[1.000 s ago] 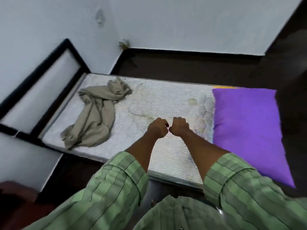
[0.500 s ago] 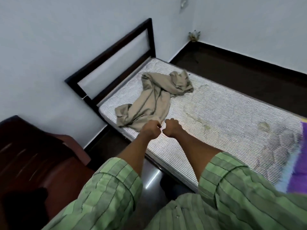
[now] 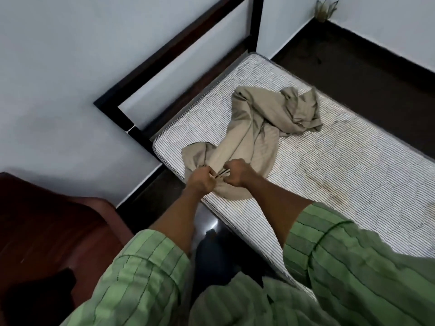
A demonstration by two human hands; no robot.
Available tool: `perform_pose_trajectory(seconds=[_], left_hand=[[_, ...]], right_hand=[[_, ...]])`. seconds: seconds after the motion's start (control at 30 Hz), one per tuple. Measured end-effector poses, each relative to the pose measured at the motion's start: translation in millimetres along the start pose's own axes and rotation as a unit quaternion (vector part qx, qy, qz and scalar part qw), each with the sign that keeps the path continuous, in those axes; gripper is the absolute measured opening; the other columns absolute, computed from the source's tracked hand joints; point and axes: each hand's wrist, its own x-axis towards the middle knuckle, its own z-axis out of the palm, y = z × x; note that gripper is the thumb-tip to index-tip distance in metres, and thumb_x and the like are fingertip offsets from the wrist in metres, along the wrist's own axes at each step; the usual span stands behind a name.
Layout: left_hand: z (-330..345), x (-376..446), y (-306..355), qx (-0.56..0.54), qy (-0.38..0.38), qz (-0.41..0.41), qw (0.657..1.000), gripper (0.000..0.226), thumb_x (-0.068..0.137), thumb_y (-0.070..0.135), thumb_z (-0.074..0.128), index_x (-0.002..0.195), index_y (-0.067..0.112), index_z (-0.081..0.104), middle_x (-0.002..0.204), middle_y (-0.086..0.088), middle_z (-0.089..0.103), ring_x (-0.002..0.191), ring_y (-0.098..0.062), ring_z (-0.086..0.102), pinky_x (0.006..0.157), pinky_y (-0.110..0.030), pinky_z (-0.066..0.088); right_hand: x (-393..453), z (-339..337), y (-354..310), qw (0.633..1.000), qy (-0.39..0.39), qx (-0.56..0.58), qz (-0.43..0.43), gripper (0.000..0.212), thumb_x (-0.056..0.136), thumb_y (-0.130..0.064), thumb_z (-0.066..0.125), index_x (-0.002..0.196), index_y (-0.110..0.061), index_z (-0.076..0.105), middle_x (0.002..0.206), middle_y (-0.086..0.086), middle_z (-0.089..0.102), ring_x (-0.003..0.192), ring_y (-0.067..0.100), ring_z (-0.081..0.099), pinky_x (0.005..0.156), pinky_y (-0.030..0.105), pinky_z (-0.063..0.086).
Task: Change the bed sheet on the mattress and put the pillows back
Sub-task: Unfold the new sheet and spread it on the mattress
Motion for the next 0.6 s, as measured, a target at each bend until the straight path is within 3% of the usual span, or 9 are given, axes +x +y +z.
perform_pose_trajectory(seconds=[0.07, 0.17, 0.23, 0.3, 0.37, 0.47, 0.53, 0.6], left_hand=[[-12, 29, -14, -0.020, -0.006, -0.009, 1.000, 0.025, 0.086, 0.023, 0.063, 0.109, 0.023, 0.072, 0.121, -0.003, 0.068, 0.112, -0.025, 0.063, 0.093, -0.031, 0.049], [-33, 79, -38, -0.035, -0.034, -0.028, 0.998, 0.027, 0.088, 0.030, 0.058, 0.105, 0.018, 0.076, 0.112, -0.006, 0.072, 0.103, -0.028, 0.067, 0.089, -0.036, 0.055], [-44, 112, -51, -0.035, -0.054, -0.009, 0.998, 0.049, 0.086, 0.044, 0.051, 0.115, 0.011, 0.073, 0.116, -0.013, 0.069, 0.108, -0.033, 0.065, 0.093, -0.040, 0.053], [-53, 148, -67, -0.040, -0.071, -0.003, 0.997, 0.056, 0.087, 0.046, 0.049, 0.123, 0.009, 0.069, 0.123, -0.015, 0.065, 0.118, -0.033, 0.061, 0.099, -0.040, 0.049], [-59, 187, -82, -0.030, -0.066, -0.004, 0.997, 0.030, 0.094, 0.022, 0.060, 0.121, 0.012, 0.070, 0.121, -0.012, 0.068, 0.117, -0.032, 0.063, 0.094, -0.035, 0.049], [-58, 244, -98, -0.033, -0.061, -0.007, 0.998, 0.032, 0.092, 0.018, 0.064, 0.123, 0.010, 0.069, 0.122, -0.014, 0.068, 0.117, -0.033, 0.064, 0.098, -0.041, 0.052], [-48, 278, -112, -0.015, -0.065, -0.027, 0.997, 0.036, 0.091, 0.021, 0.066, 0.125, 0.008, 0.067, 0.125, -0.018, 0.065, 0.120, -0.036, 0.061, 0.100, -0.046, 0.051], [-33, 301, -124, -0.014, -0.078, -0.043, 0.996, 0.049, 0.091, 0.022, 0.067, 0.137, 0.008, 0.057, 0.138, -0.018, 0.056, 0.131, -0.036, 0.052, 0.108, -0.046, 0.044]], right_hand=[[34, -2, -10, 1.000, -0.019, -0.004, -0.003, 0.057, 0.087, -0.044, 0.069, 0.136, -0.018, 0.062, 0.137, 0.010, 0.060, 0.131, 0.032, 0.050, 0.106, 0.043, 0.045], [94, -1, -33, 0.998, -0.058, 0.015, 0.022, 0.042, 0.092, -0.034, 0.064, 0.128, -0.013, 0.066, 0.131, 0.014, 0.063, 0.125, 0.033, 0.056, 0.103, 0.042, 0.048], [130, -1, -43, 0.996, -0.083, 0.028, 0.026, 0.036, 0.096, -0.025, 0.061, 0.125, -0.006, 0.067, 0.128, 0.019, 0.065, 0.120, 0.036, 0.060, 0.098, 0.039, 0.049], [173, 7, -50, 0.994, -0.107, 0.030, 0.016, 0.042, 0.098, -0.026, 0.061, 0.132, -0.001, 0.062, 0.136, 0.020, 0.060, 0.127, 0.035, 0.057, 0.105, 0.039, 0.045], [209, 17, -50, 0.994, -0.105, 0.017, 0.006, 0.051, 0.097, -0.027, 0.065, 0.143, -0.005, 0.055, 0.148, 0.018, 0.052, 0.138, 0.033, 0.048, 0.114, 0.036, 0.035], [244, 38, -39, 0.993, -0.106, 0.061, 0.001, 0.080, 0.094, -0.027, 0.072, 0.158, -0.004, 0.029, 0.163, 0.019, 0.031, 0.152, 0.032, 0.028, 0.121, 0.032, 0.016], [256, 61, -23, 0.983, -0.168, 0.047, 0.050, 0.101, 0.091, -0.032, 0.075, 0.163, -0.008, 0.009, 0.165, 0.019, 0.026, 0.150, 0.035, 0.030, 0.123, 0.041, 0.023], [251, 84, -4, 0.959, -0.259, -0.011, 0.111, 0.098, 0.093, -0.046, 0.067, 0.164, -0.022, 0.005, 0.164, 0.012, 0.032, 0.145, 0.035, 0.040, 0.118, 0.051, 0.034]])
